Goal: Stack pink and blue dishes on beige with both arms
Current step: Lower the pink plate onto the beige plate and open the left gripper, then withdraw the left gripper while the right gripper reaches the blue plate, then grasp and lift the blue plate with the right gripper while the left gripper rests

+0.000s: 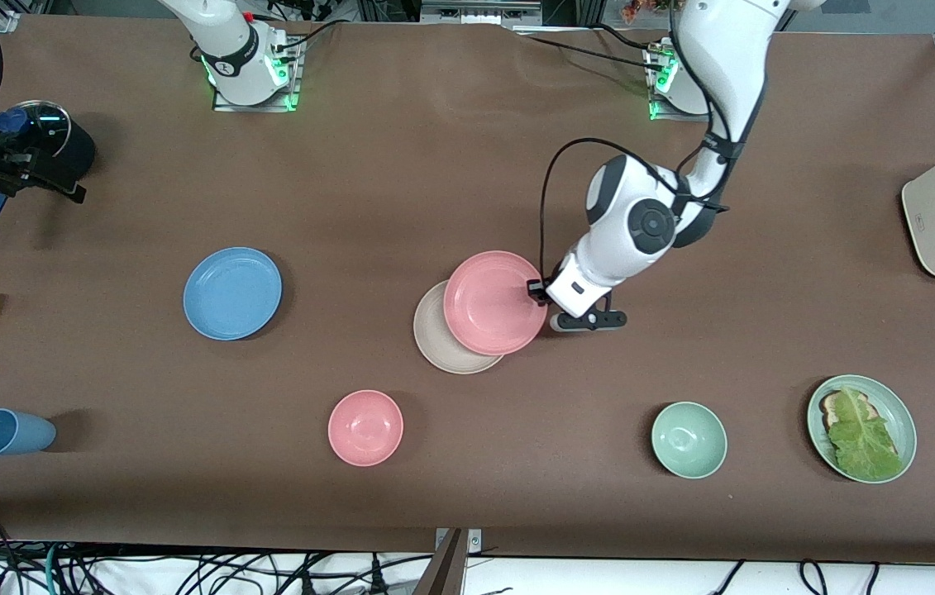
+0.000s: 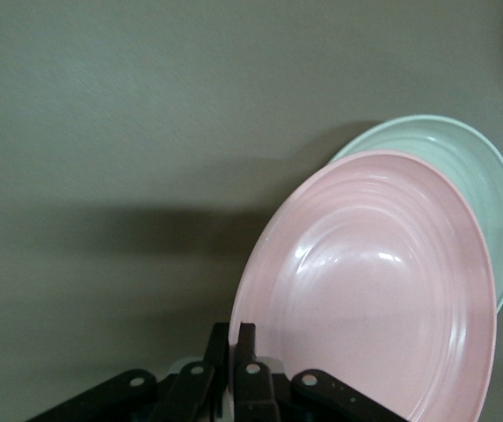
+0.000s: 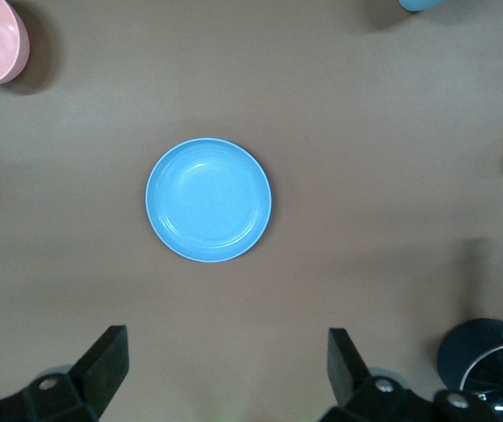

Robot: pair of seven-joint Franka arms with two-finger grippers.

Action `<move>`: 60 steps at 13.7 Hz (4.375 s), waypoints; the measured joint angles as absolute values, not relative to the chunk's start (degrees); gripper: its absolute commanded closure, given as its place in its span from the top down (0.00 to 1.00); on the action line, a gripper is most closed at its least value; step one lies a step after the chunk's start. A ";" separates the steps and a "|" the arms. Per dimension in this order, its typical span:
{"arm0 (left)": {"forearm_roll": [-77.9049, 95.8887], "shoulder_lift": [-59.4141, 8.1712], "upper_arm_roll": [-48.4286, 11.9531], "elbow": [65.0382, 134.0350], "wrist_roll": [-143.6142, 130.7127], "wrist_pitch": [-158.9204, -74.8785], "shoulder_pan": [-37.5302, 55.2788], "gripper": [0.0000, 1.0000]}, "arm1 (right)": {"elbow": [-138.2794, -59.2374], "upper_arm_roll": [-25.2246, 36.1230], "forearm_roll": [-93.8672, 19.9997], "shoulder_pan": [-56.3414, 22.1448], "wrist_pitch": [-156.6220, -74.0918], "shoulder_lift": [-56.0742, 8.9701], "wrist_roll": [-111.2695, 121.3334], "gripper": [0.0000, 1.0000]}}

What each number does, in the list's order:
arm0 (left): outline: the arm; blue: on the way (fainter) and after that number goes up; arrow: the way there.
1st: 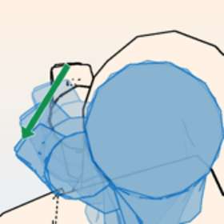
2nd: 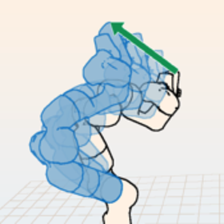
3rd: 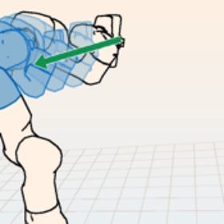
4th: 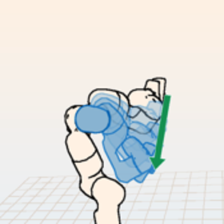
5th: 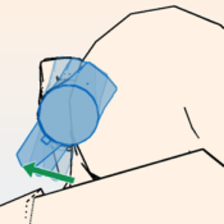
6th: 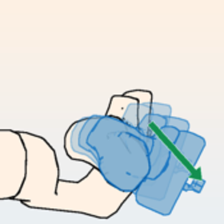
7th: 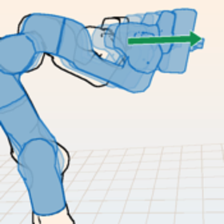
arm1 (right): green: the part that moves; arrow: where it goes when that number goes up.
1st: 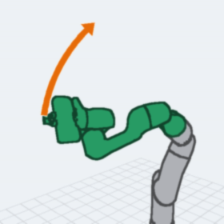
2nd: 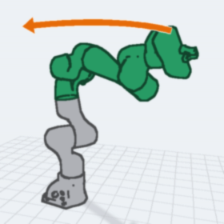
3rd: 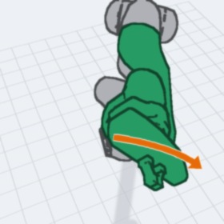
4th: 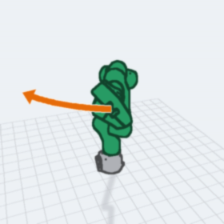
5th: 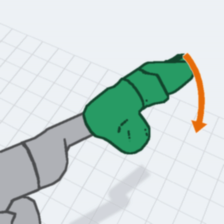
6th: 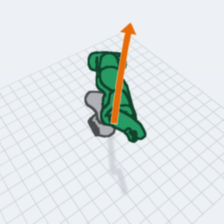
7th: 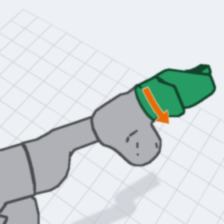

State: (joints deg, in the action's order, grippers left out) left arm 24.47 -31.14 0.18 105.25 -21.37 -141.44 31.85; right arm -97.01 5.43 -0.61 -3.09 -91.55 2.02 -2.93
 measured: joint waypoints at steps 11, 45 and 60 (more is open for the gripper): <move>24.47 -36.13 1.65 99.56 -28.29 -142.96 35.33 0.00 | -97.01 5.45 -0.61 -3.10 -91.44 2.02 -2.93 1.00; 13.52 -30.45 8.06 89.66 -4.37 -115.68 17.13 1.00 | -119.44 8.56 -20.11 1.95 -129.55 -23.48 13.67 0.75; 13.52 -22.96 7.25 89.44 1.12 -106.85 0.59 1.00 | -114.57 7.94 -26.77 2.21 -126.17 -28.94 15.24 0.00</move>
State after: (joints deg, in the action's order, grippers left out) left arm 13.52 -22.96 7.25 89.44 1.12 -106.85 0.59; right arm -114.57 7.94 -26.77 2.21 -126.17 -28.94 15.24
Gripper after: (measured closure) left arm 0.000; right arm 0.934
